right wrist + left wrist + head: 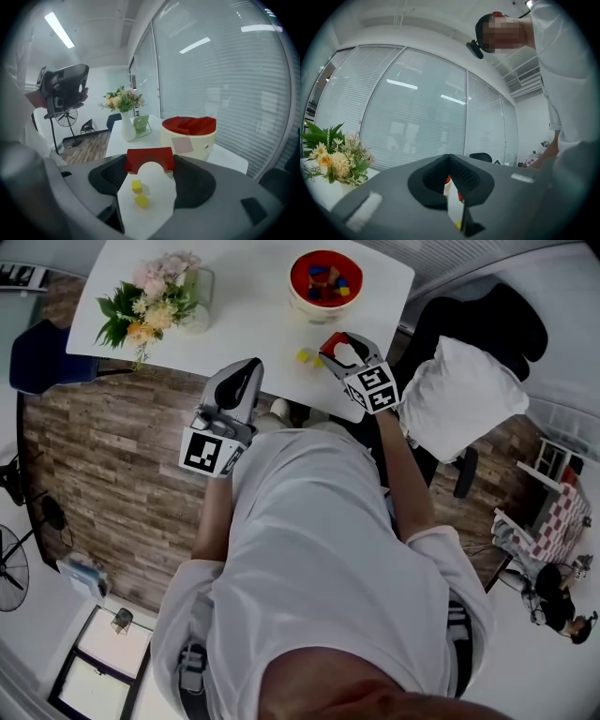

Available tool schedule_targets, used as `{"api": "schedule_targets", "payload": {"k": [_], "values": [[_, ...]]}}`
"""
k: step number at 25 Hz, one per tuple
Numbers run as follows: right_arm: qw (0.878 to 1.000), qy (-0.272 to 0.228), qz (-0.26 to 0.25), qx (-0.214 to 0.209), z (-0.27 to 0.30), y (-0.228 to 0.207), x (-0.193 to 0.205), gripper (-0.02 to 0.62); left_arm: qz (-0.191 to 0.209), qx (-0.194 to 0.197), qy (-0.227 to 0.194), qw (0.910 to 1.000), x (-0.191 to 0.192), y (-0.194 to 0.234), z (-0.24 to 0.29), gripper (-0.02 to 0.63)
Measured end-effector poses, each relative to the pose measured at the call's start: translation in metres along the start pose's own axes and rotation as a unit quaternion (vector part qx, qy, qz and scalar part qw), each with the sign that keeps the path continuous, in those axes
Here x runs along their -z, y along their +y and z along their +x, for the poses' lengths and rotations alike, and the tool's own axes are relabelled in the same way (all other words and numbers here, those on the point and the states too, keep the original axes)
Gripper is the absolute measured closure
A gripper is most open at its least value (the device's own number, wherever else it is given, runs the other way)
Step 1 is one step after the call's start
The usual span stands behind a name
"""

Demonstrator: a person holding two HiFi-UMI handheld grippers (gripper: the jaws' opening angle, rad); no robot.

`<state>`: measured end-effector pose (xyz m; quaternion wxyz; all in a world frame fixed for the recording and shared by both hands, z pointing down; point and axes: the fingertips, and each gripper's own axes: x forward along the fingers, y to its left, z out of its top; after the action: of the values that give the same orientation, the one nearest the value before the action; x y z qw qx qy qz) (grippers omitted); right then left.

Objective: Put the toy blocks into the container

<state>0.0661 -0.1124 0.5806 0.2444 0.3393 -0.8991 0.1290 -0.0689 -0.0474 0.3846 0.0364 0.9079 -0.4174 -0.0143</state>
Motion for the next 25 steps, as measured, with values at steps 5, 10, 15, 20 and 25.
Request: {"api": "schedule_targets", "payload": {"k": [5, 10, 15, 20, 25], "values": [[0.998, -0.045, -0.031, 0.018, -0.011, -0.009, -0.056, 0.293, -0.001, -0.005, -0.002, 1.0000, -0.002, 0.007, -0.003, 0.612], [0.996, -0.069, -0.044, 0.034, -0.010, -0.027, -0.095, 0.293, 0.000, -0.008, -0.003, 1.0000, -0.003, 0.011, -0.004, 0.612], [0.996, -0.056, -0.044, 0.061, 0.011, -0.059, -0.113, 0.294, 0.000, -0.012, -0.004, 0.9999, -0.004, 0.015, -0.007, 0.612], [0.996, -0.020, -0.050, 0.065, 0.044, -0.085, -0.116, 0.294, 0.000, -0.023, -0.005, 0.9997, -0.005, 0.022, -0.014, 0.612], [0.997, 0.024, -0.043, 0.067, 0.068, -0.105, -0.107, 0.294, -0.004, -0.040, -0.004, 0.9992, -0.004, 0.028, -0.022, 0.612]]}}
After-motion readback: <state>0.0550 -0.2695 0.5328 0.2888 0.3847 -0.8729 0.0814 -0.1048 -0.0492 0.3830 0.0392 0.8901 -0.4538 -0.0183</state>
